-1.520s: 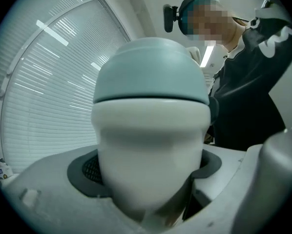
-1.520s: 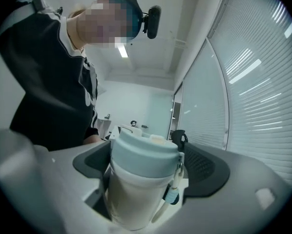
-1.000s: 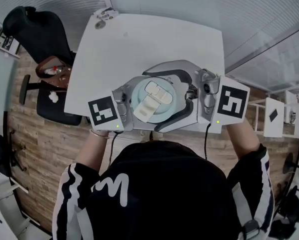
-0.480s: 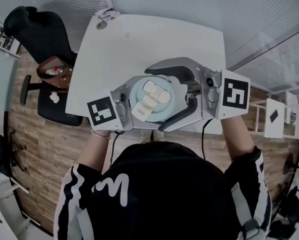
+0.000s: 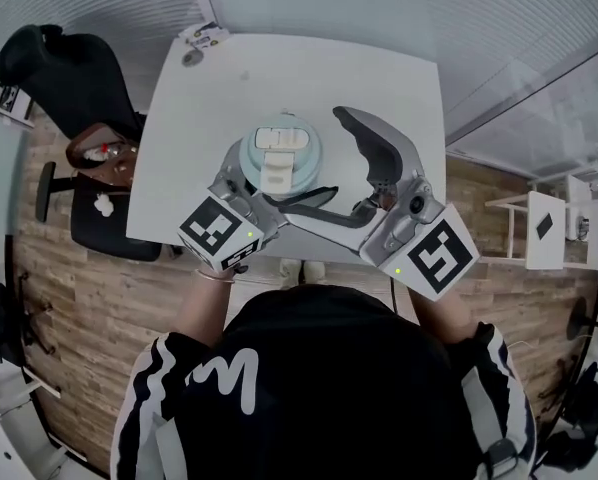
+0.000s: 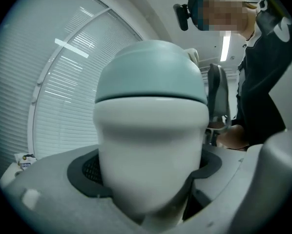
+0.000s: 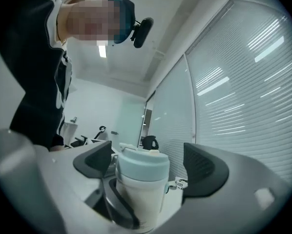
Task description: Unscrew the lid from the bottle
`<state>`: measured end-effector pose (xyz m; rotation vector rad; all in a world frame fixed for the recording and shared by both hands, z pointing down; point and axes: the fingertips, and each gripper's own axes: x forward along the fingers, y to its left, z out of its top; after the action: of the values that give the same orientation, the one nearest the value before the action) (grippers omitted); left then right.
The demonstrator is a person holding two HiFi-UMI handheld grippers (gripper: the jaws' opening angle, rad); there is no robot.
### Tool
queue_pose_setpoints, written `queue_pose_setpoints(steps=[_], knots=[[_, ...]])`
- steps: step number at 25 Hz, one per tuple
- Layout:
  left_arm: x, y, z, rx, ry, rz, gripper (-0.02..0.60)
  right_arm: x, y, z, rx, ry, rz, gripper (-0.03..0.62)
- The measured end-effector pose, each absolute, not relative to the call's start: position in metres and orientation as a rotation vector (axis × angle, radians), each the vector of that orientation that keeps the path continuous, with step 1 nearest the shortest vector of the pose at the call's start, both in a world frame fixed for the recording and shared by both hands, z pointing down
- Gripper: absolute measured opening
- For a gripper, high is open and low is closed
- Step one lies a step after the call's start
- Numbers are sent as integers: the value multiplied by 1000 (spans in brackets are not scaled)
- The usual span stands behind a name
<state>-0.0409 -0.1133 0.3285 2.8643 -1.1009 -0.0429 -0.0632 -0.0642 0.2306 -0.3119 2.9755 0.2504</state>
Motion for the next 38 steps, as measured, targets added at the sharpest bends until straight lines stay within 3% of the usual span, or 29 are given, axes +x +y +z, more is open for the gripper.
queue_pose_setpoints(steps=[12, 38], knots=[[-44, -133, 336, 2765, -1386, -14, 456, -75, -78, 253, -554, 2938, 165, 390], [-15, -87, 325, 2981, -766, 43, 456, -62, -44, 255, 158, 3095, 308, 394]])
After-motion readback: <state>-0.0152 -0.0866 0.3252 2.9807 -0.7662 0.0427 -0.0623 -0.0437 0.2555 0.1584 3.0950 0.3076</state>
